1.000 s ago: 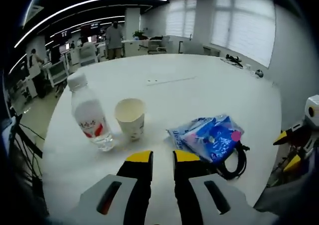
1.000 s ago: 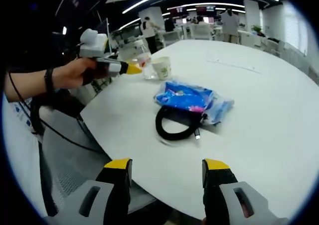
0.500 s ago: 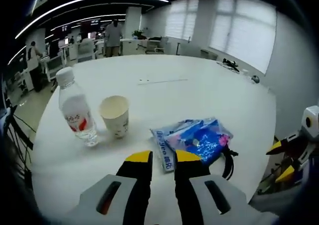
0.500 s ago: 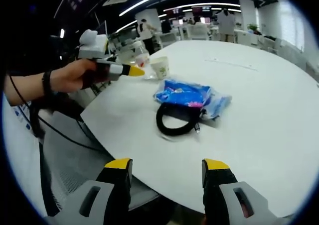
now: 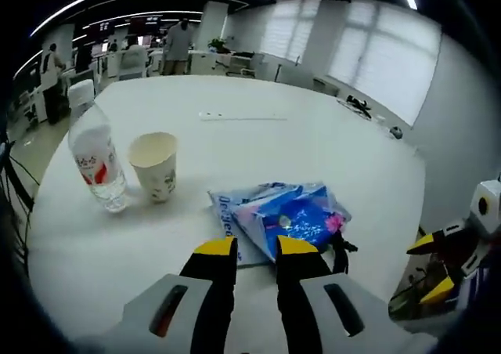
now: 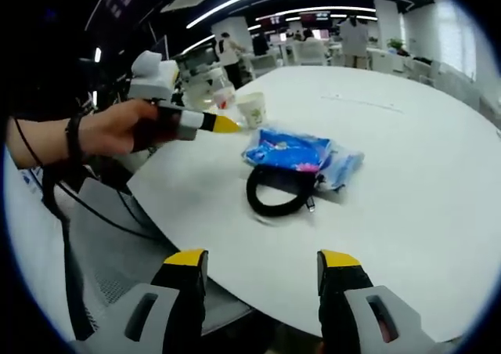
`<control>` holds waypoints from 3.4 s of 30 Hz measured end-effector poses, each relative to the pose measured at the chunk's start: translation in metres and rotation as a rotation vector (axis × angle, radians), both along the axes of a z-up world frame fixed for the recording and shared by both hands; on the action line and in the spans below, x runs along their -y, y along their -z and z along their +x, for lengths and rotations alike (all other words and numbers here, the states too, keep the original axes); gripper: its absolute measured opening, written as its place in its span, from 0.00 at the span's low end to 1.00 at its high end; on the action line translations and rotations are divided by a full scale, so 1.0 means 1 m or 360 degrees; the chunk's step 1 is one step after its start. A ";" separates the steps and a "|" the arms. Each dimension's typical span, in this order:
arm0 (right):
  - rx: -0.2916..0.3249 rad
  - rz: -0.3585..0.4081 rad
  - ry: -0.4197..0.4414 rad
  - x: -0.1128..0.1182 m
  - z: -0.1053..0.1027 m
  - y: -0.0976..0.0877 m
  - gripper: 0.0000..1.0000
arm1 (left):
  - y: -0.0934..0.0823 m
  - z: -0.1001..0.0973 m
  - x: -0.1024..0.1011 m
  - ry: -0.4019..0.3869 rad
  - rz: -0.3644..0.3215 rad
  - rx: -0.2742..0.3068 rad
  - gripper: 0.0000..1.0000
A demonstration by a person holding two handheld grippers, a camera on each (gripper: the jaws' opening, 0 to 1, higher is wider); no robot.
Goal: Arrange the tabletop items into an orderly group along one side of the table until the central work area is clear of visible clutter.
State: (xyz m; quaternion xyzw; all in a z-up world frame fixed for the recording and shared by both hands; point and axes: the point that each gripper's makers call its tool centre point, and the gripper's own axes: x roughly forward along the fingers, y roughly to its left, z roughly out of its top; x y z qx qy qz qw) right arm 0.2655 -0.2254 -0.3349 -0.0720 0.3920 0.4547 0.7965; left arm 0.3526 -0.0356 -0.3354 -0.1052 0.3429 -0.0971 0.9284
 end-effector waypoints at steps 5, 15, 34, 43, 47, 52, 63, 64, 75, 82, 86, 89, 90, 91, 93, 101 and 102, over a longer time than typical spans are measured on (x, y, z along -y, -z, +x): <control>0.0005 -0.0001 -0.0009 -0.001 -0.001 -0.002 0.57 | 0.008 0.003 0.009 -0.0022 -0.0041 -0.0037 0.18; 0.0007 0.0003 -0.0003 -0.001 -0.001 0.000 0.57 | 0.020 0.012 0.005 -0.0064 -0.0053 -0.0094 0.17; -0.0001 -0.0013 -0.0015 -0.001 -0.003 0.000 0.57 | 0.031 0.013 0.015 -0.0184 -0.0162 -0.0142 0.14; -0.0010 -0.0027 -0.0003 0.005 -0.006 0.000 0.57 | 0.035 0.016 0.012 -0.0225 -0.0195 -0.0146 0.09; -0.0009 -0.0024 0.0002 0.003 -0.005 -0.001 0.57 | 0.035 0.010 0.006 -0.0258 -0.0158 -0.0154 0.00; -0.0013 -0.0009 0.0008 -0.003 -0.004 -0.002 0.57 | 0.028 0.001 0.001 -0.0296 -0.0168 -0.0127 0.00; -0.0047 0.0030 0.0011 -0.014 -0.009 -0.001 0.57 | 0.024 -0.017 -0.021 -0.0291 -0.0122 -0.0100 0.00; -0.0051 0.0033 0.0011 -0.014 -0.009 -0.001 0.57 | 0.025 -0.020 -0.023 -0.0294 -0.0120 -0.0099 0.00; -0.0103 0.0071 0.0049 -0.016 -0.010 0.003 0.55 | 0.026 -0.061 -0.027 -0.0313 -0.0109 -0.0108 0.00; -0.0122 0.0118 0.0079 -0.026 -0.008 0.003 0.53 | 0.021 -0.075 -0.028 -0.0302 -0.0092 -0.0089 0.00; -0.0146 0.0154 0.0088 -0.035 -0.008 0.003 0.53 | 0.017 -0.085 -0.021 -0.0282 -0.0084 -0.0077 0.00; -0.0197 0.0225 0.0112 -0.043 -0.012 0.000 0.53 | 0.016 -0.092 -0.017 -0.0261 -0.0058 -0.0071 0.00; -0.0205 0.0239 0.0127 -0.045 -0.011 0.000 0.53 | 0.014 -0.096 -0.015 -0.0255 -0.0059 -0.0069 0.00; -0.0209 0.0247 0.0134 -0.046 -0.010 -0.001 0.53 | 0.013 -0.098 -0.013 -0.0248 -0.0059 -0.0069 0.00; -0.0234 0.0269 0.0152 -0.049 -0.011 0.000 0.52 | 0.013 -0.104 -0.010 -0.0232 -0.0058 -0.0064 0.00; -0.0333 0.0320 0.0215 -0.057 -0.015 0.006 0.47 | 0.001 -0.123 0.008 -0.0173 -0.0097 -0.0059 0.00; -0.0341 0.0326 0.0221 -0.058 -0.016 0.005 0.46 | -0.002 -0.125 0.010 -0.0167 -0.0100 -0.0055 0.00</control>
